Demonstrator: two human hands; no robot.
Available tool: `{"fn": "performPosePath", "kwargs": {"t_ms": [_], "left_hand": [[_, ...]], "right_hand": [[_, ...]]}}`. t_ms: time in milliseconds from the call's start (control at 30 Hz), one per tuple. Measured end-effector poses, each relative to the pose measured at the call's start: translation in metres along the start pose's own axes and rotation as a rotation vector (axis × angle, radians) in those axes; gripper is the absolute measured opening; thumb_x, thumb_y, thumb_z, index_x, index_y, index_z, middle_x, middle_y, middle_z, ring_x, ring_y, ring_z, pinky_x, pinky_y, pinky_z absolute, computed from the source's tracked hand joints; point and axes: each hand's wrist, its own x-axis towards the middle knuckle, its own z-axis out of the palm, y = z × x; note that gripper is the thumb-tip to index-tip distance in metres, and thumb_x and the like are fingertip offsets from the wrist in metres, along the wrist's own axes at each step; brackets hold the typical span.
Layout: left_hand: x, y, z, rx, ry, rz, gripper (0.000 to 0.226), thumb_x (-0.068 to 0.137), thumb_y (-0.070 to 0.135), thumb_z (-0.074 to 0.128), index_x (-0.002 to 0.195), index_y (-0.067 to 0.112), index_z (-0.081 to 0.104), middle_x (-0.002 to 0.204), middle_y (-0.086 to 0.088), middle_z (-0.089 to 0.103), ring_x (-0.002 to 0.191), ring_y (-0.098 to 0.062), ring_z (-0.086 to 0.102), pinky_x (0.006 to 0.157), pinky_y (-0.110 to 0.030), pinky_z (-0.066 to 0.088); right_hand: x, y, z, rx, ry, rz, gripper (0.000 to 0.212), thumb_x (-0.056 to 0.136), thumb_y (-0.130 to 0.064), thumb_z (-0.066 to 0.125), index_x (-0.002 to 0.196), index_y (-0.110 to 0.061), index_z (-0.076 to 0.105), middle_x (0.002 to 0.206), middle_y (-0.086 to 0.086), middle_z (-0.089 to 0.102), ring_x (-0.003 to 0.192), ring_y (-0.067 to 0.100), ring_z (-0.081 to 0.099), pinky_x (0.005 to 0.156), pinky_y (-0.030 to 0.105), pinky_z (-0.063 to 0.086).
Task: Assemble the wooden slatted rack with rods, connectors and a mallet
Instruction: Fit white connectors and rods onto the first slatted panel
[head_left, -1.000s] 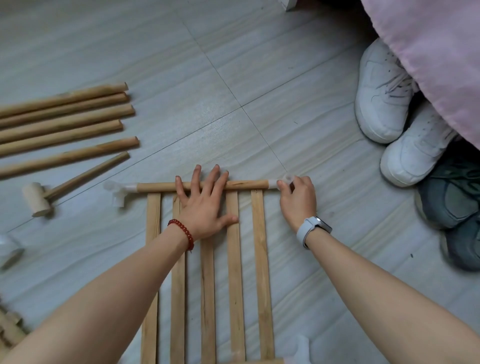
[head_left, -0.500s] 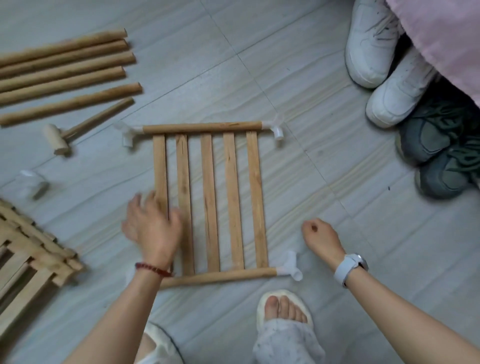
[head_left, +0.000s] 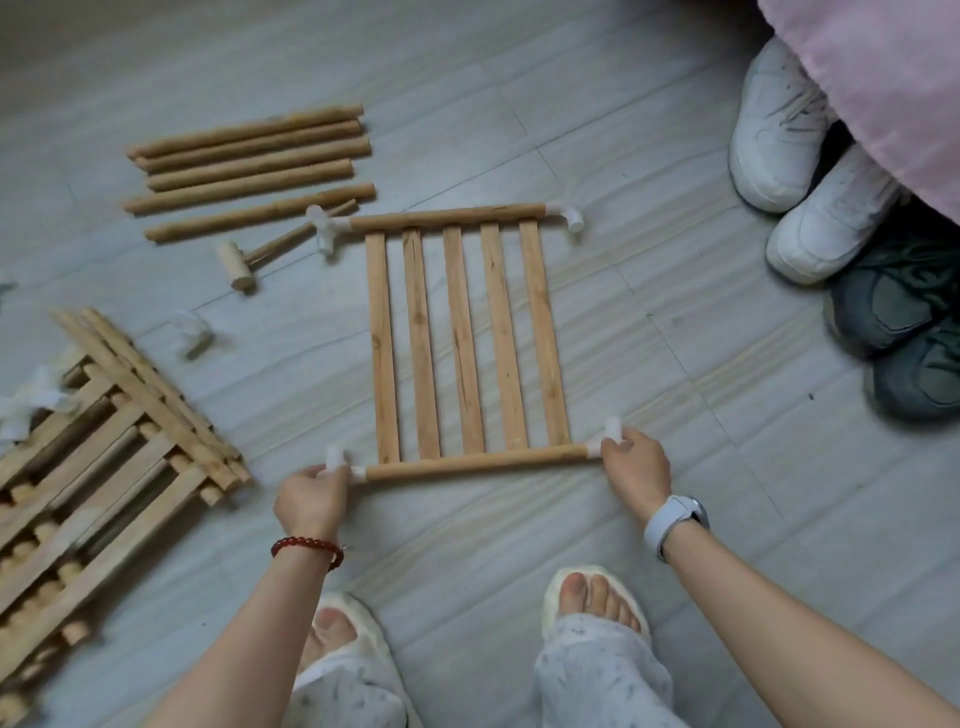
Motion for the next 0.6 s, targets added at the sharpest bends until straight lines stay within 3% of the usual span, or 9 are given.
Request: {"fn": "performPosePath", "kwargs": {"t_ms": [67, 167, 267, 333, 433, 500, 600], "left_hand": [[-0.001, 0.011, 0.005, 0.025, 0.027, 0.088, 0.029, 0.091, 0.024, 0.057, 0.108, 0.004, 0.069, 0.108, -0.022, 0.066, 0.107, -0.039, 0.057, 0.091, -0.038, 0.046], [0.004, 0.018, 0.008, 0.138, 0.081, 0.148, 0.033, 0.094, 0.021, 0.048, 0.112, -0.001, 0.065, 0.111, -0.022, 0.065, 0.107, -0.040, 0.054, 0.087, -0.037, 0.041], [0.014, 0.021, 0.010, 0.221, 0.130, 0.190, 0.024, 0.092, 0.016, 0.049, 0.093, -0.003, 0.065, 0.084, -0.015, 0.061, 0.084, -0.034, 0.053, 0.069, -0.031, 0.034], [0.019, 0.021, 0.008, 0.278, 0.141, 0.218, 0.025, 0.092, 0.015, 0.049, 0.084, -0.002, 0.065, 0.075, -0.013, 0.058, 0.082, -0.036, 0.055, 0.066, -0.031, 0.032], [0.018, 0.018, 0.010, 0.301, 0.142, 0.254, 0.027, 0.093, 0.016, 0.048, 0.088, -0.004, 0.065, 0.083, -0.020, 0.065, 0.090, -0.040, 0.056, 0.068, -0.030, 0.033], [0.017, 0.017, 0.008, 0.323, 0.117, 0.273, 0.029, 0.093, 0.017, 0.047, 0.089, -0.005, 0.065, 0.085, -0.021, 0.066, 0.087, -0.039, 0.056, 0.067, -0.029, 0.034], [0.023, 0.024, -0.005, 0.496, -0.030, 0.355, 0.033, 0.093, 0.023, 0.046, 0.068, 0.004, 0.055, 0.079, -0.016, 0.064, 0.075, -0.032, 0.056, 0.060, -0.030, 0.035]], "right_hand": [[0.006, -0.014, -0.002, 0.100, 0.103, -0.026, 0.028, 0.092, -0.009, 0.042, 0.105, 0.004, 0.064, 0.105, 0.023, 0.062, 0.101, 0.039, 0.055, 0.077, 0.032, 0.038], [0.011, -0.028, 0.001, 0.141, 0.162, -0.040, 0.026, 0.092, -0.009, 0.044, 0.095, 0.008, 0.063, 0.096, 0.025, 0.062, 0.095, 0.041, 0.055, 0.077, 0.037, 0.041], [0.018, -0.039, 0.003, 0.110, 0.169, -0.030, 0.025, 0.090, -0.009, 0.046, 0.099, 0.005, 0.065, 0.100, 0.022, 0.063, 0.095, 0.037, 0.055, 0.081, 0.038, 0.043], [0.021, -0.041, 0.005, 0.077, 0.156, -0.024, 0.025, 0.089, -0.009, 0.046, 0.102, 0.002, 0.066, 0.100, 0.019, 0.063, 0.096, 0.036, 0.054, 0.079, 0.035, 0.042], [0.024, -0.037, 0.006, 0.041, 0.121, -0.035, 0.026, 0.088, -0.014, 0.045, 0.097, -0.001, 0.066, 0.089, 0.012, 0.057, 0.089, 0.034, 0.053, 0.070, 0.030, 0.036], [0.028, -0.036, 0.004, 0.008, 0.089, -0.053, 0.027, 0.082, -0.023, 0.040, 0.083, -0.008, 0.062, 0.082, 0.008, 0.052, 0.080, 0.029, 0.046, 0.065, 0.028, 0.032], [0.031, -0.035, 0.002, -0.138, 0.017, -0.093, 0.020, 0.085, -0.018, 0.042, 0.072, -0.007, 0.054, 0.078, 0.010, 0.051, 0.076, 0.028, 0.044, 0.059, 0.029, 0.031]]}}
